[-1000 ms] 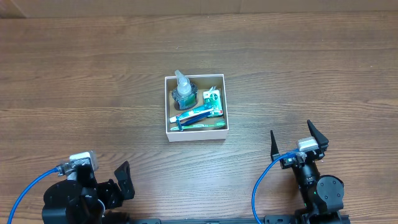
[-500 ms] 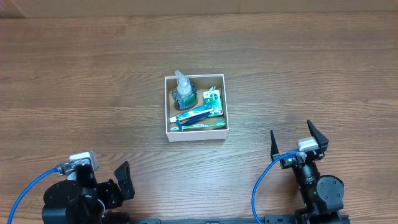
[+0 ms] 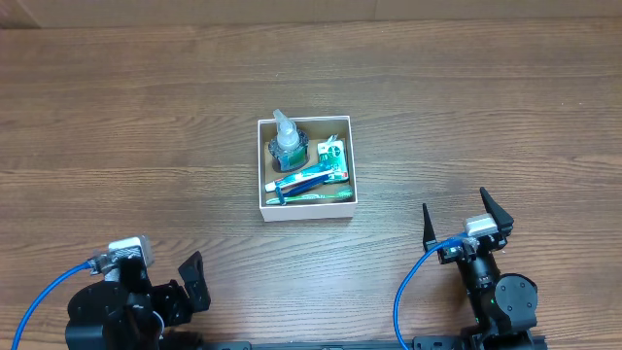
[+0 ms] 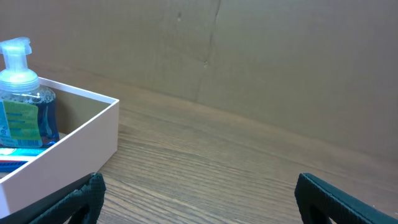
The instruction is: Pack container
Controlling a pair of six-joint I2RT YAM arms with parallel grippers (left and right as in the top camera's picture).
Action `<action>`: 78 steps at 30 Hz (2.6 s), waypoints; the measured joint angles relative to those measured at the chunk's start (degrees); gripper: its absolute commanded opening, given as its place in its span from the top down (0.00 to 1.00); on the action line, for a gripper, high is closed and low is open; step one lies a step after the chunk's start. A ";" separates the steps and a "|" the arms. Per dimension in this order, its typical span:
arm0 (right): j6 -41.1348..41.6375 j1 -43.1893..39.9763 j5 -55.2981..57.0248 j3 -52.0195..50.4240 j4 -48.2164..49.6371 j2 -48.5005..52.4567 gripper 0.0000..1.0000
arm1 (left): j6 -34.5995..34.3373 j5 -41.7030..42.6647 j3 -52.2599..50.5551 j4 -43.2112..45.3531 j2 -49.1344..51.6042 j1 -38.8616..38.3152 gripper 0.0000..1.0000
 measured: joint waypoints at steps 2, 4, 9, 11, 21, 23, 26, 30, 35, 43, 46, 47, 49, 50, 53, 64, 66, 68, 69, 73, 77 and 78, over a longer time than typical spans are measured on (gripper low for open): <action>-0.02 0.00 0.00 0.00 -0.02 0.00 0.00 | 0.09 -0.02 -0.66 2.23 -0.13 0.00 0.00; -0.02 0.00 0.00 0.00 0.00 0.00 0.00 | 0.55 -0.04 -2.38 6.14 -0.66 0.00 0.00; -0.02 0.00 -0.02 0.00 -0.04 0.00 0.00 | 4.44 -0.04 -15.13 21.18 -7.48 0.00 0.00; -0.02 0.00 0.00 0.00 0.00 0.00 0.00 | 5.35 -0.04 -20.52 25.35 -10.71 0.00 0.00; -0.02 0.00 -0.04 0.00 -0.02 0.00 0.00 | 16.90 1.60 -43.32 60.83 -21.62 0.00 0.00; -0.02 0.00 -0.09 0.00 0.02 0.00 0.00 | 19.71 1.92 -45.97 69.11 -21.70 0.00 0.00; -0.02 0.00 -0.13 0.00 -0.02 0.00 0.00 | 24.04 2.25 -50.23 79.76 -21.92 0.00 0.00; -0.02 0.00 -0.15 0.00 0.00 0.00 0.00 | 27.06 2.36 -53.02 79.32 -21.97 0.00 0.00; -0.04 0.00 -0.17 0.00 -0.02 0.00 0.00 | 27.08 2.32 -53.42 71.32 -21.99 0.55 0.00; -0.02 0.00 -0.15 0.00 0.00 0.00 0.00 | 24.94 2.32 -53.44 67.41 -21.99 1.09 0.00; -0.02 0.00 -0.15 0.00 0.00 0.00 0.00 | 24.70 2.32 -53.44 67.41 -21.99 1.09 0.00; -0.02 0.00 -0.15 0.00 -0.02 0.00 0.00 | 24.61 2.32 -53.44 67.41 -21.99 1.09 0.00; -0.02 0.00 -0.15 0.00 -0.02 0.00 0.00 | 24.48 2.34 -53.44 67.41 -21.99 1.09 0.00; -0.02 0.00 -0.17 0.00 -0.04 0.00 0.00 | 24.39 2.32 -53.44 67.41 -21.99 1.09 0.00; -0.02 0.00 -0.17 0.00 -0.04 0.00 0.00 | 24.13 2.32 -53.44 67.41 -21.99 1.09 0.00; -0.04 0.00 -0.15 0.00 -0.02 0.00 0.00 | 24.11 2.34 -53.44 67.41 -21.99 1.09 0.00; -0.04 0.00 -0.17 0.00 -0.02 0.00 0.00 | 24.09 2.32 -53.44 67.41 -21.99 1.09 0.00; 0.00 0.00 -0.17 0.00 0.00 0.00 0.00 | 24.09 2.32 -53.44 67.41 -21.99 1.09 0.00; -0.02 0.00 -0.15 0.00 -0.02 0.00 0.00 | 24.09 2.32 -53.44 67.41 -21.99 1.09 0.00; -0.04 0.02 -0.15 0.00 -0.02 0.00 0.00 | 24.09 2.32 -53.44 67.41 -21.99 1.09 0.00; 0.00 0.00 -0.15 0.00 0.00 0.00 0.00 | 24.09 2.34 -53.44 67.41 -21.99 1.09 0.00; -0.02 0.00 -0.17 0.00 -0.02 0.00 0.00 | 24.11 2.34 -53.44 67.41 -21.99 1.09 0.00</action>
